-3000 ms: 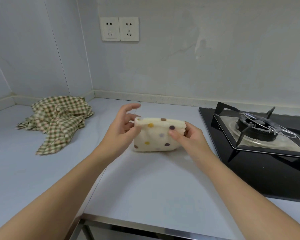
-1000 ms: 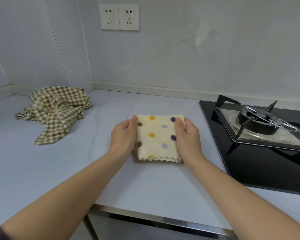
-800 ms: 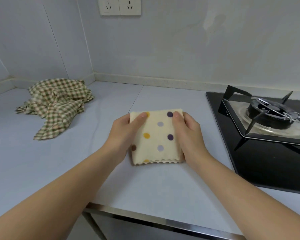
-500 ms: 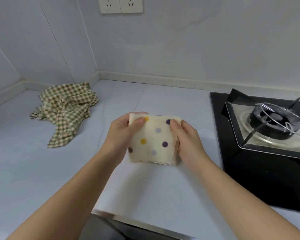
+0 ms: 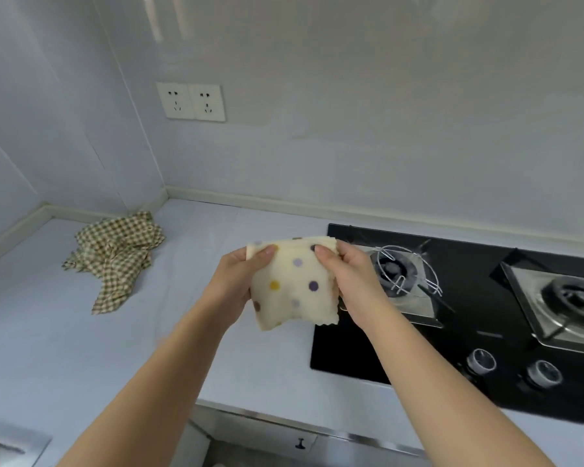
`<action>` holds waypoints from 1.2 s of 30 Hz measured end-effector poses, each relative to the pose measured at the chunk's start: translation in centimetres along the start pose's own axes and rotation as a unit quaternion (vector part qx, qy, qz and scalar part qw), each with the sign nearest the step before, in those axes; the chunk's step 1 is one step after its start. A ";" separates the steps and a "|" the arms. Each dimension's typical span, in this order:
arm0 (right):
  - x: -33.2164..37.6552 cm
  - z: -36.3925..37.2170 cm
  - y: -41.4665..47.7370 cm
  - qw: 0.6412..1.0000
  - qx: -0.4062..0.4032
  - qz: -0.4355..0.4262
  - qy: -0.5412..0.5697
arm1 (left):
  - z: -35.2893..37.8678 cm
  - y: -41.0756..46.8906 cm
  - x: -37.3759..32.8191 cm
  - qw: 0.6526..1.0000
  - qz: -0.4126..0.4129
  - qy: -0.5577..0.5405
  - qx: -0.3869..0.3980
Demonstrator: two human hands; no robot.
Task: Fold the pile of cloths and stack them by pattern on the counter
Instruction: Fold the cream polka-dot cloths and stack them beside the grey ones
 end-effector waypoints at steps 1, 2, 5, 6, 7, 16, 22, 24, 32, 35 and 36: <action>0.3 -2.0 -1.4 1.000 -0.011 0.008 -0.004 | 2.2 -1.2 0.4 1.000 -0.008 -0.003 0.005; 0.3 -3.4 -2.4 1.000 -0.021 0.014 -0.010 | 3.8 -2.1 0.8 1.000 -0.019 -0.007 0.007; 0.2 -8.4 -6.3 0.998 -0.043 0.054 0.001 | 9.3 -5.1 2.2 0.997 -0.072 0.000 -0.014; 0.1 -9.8 -7.4 0.997 -0.047 0.066 0.000 | 11.1 -6.0 2.5 0.996 -0.087 0.002 -0.024; 0.2 -11.2 -8.2 0.996 -0.051 0.079 -0.003 | 12.5 -6.6 2.7 0.995 -0.096 0.005 -0.034; 2.6 -23.7 -10.8 0.982 -0.178 0.032 -0.048 | 25.8 -6.6 3.0 0.994 -0.096 0.018 -0.044; 3.4 -31.8 -10.0 0.970 -0.229 0.081 0.009 | 34.0 -5.3 4.7 0.995 -0.081 0.034 0.042; 3.5 -35.0 -9.3 0.970 -0.207 0.122 0.031 | 36.6 -4.6 5.5 0.997 -0.060 0.046 0.028; 3.4 -47.9 -7.1 0.958 -0.242 0.145 -0.047 | 50.3 0.5 9.4 0.995 -0.050 0.073 0.046; 4.1 -54.4 -6.4 0.945 -0.299 0.117 -0.062 | 57.3 2.8 10.9 0.983 -0.030 0.157 0.089; 4.3 -56.1 -6.4 0.942 -0.308 0.109 -0.074 | 59.1 3.3 11.2 0.977 -0.009 0.194 0.094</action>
Point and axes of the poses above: each hand's wrist, its own y-axis towards the middle knuckle, its own z-axis out of the palm, x = y × z, the point moved 1 cm from there along y, towards the middle knuckle, and after that the axes turned 4 degrees about z, right-handed, at the moved point
